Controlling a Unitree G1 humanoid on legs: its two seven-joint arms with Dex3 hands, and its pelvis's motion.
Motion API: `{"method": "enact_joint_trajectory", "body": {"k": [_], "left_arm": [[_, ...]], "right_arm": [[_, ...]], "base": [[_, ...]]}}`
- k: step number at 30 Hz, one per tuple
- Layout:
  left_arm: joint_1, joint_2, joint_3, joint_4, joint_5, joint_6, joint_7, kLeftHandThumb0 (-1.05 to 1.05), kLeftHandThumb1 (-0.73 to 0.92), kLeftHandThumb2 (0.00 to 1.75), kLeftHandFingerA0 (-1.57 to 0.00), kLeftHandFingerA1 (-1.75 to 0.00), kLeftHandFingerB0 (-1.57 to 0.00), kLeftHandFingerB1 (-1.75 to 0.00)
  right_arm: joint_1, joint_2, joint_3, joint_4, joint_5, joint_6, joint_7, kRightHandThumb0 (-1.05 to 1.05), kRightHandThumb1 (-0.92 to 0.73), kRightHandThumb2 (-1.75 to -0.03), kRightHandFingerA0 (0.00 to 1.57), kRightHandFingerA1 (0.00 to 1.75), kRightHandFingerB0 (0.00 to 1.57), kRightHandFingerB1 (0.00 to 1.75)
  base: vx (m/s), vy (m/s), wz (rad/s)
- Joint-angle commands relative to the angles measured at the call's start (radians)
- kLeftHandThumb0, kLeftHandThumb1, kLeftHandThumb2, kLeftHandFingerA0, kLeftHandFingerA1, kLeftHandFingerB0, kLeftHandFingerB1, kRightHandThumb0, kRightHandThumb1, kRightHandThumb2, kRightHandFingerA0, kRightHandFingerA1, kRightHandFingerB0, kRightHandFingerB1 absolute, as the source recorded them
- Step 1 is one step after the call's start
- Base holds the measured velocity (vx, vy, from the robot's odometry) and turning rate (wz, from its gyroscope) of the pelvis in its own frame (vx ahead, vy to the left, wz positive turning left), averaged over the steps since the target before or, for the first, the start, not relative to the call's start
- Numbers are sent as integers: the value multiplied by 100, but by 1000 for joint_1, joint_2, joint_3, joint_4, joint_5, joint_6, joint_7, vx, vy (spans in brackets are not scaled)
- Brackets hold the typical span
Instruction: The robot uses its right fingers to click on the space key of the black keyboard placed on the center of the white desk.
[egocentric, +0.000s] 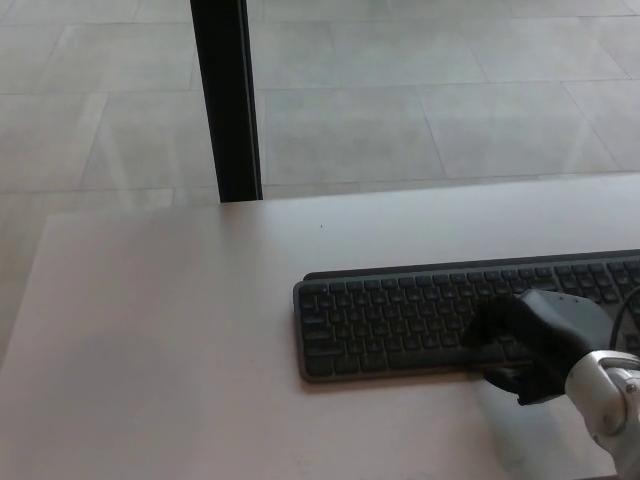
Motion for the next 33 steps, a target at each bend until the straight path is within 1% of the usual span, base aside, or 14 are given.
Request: {"method": "enact_joint_trajectory", "body": {"k": [1,2,3,5,9,12,13,16,17,18,21,26,27,33], "left_arm": [[2,20,-2,-3,-17,-37,4,-48,63,59,-93,-76,-77,-62],[2,21,-6,0,-14,-38,4,-49,64,60,-93,-75,-77,-62],[2,21,-10,-2,-11,-40,9,-49,64,59,-94,-76,-77,-62],[0,21,-4,3,-21,-39,7,-48,63,59,-94,-78,-77,-62],[-7,25,-12,6,-20,-33,12,-49,63,59,-93,-75,-78,-61],[-13,24,-16,3,-19,-35,21,-50,63,59,-97,-82,-78,-62],[-13,23,-15,2,-21,-35,19,-49,63,59,-95,-81,-77,-62],[-14,26,-17,3,-24,-29,6,-50,64,59,-92,-82,-75,-61],[-11,24,-19,1,-22,-35,11,-50,64,59,-95,-83,-77,-63],[-10,23,-16,3,-25,-41,10,-50,63,59,-93,-79,-78,-64],[-7,22,-17,3,-25,-50,6,-50,64,59,-92,-79,-77,-63],[-10,21,-14,2,-33,-48,9,-49,63,59,-97,-83,-78,-62],[-10,22,-16,1,-33,-47,7,-50,64,59,-97,-91,-78,-63],[-14,23,-17,4,-36,-44,5,-49,64,59,-98,-86,-77,-64]], "right_arm": [[-3,5,-4,1,-64,-6,-3,-34,-63,-59,87,150,74,49],[-1,5,2,-1,-73,-7,5,-36,-62,-65,83,151,73,51],[3,7,2,-2,-78,-13,-1,-34,-62,-58,88,150,75,49],[8,5,20,4,-104,-28,-6,-37,-62,-59,89,152,75,50],[8,8,20,1,-116,-24,4,-37,-62,-60,87,149,75,50],[9,6,26,0,-133,-22,20,-37,-62,-64,82,146,72,50],[10,5,28,2,-138,-25,18,-38,-62,-59,84,145,74,48],[12,5,31,2,-153,-26,18,-39,-62,-64,81,147,73,51],[13,2,36,10,-164,-33,10,-39,-62,-59,85,150,74,49],[11,3,40,20,-174,-32,6,-38,-61,-64,81,147,73,52],[12,3,43,39,-184,-46,-7,-39,-61,-63,81,148,73,52],[13,9,48,77,-203,-64,-23,-37,-61,-61,80,141,72,51],[13,12,49,81,-204,-62,-19,-38,-62,-60,80,139,71,50],[30,40,64,118,-225,-58,-39,-38,-61,-62,77,145,73,51]], "base": [[0,0,0],[0,0,0],[0,0,0],[0,0,0],[0,0,0],[0,0,0],[0,0,0],[0,0,0],[0,0,0],[0,0,0],[0,0,0],[0,0,0],[0,0,0],[0,0,0]]}}
